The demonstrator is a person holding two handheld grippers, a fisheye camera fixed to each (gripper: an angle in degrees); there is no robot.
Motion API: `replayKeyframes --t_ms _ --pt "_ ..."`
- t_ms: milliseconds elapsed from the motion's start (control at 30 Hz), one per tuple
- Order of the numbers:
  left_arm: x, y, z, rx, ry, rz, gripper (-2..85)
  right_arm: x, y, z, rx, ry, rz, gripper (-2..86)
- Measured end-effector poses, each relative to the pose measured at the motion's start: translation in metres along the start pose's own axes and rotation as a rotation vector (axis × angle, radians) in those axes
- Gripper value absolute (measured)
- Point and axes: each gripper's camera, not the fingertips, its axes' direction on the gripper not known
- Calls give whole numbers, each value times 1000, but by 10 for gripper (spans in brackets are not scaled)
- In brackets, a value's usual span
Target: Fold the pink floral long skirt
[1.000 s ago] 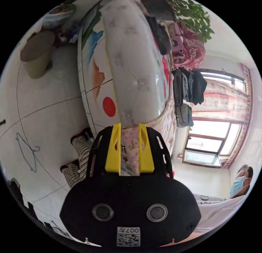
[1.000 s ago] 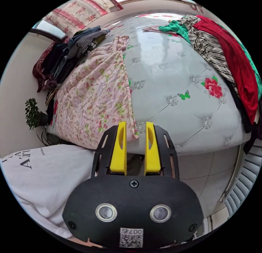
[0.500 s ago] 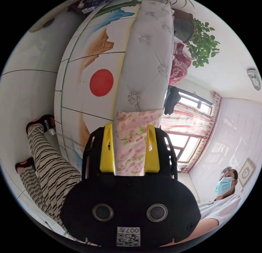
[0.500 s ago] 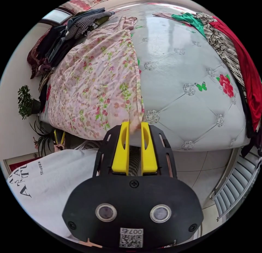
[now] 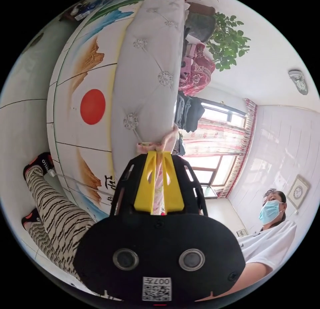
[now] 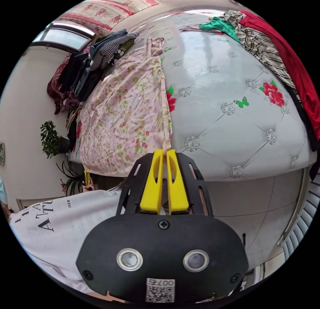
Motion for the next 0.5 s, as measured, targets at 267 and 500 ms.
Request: replayKeyframes --t_ms 267,500 --pt "-37 14 -11 69 -64 -95 181 11 -3 17 -34 17 49 -3" --pt "-76 0 49 24 123 -152 215 10 -7 25 -88 73 26 -3"
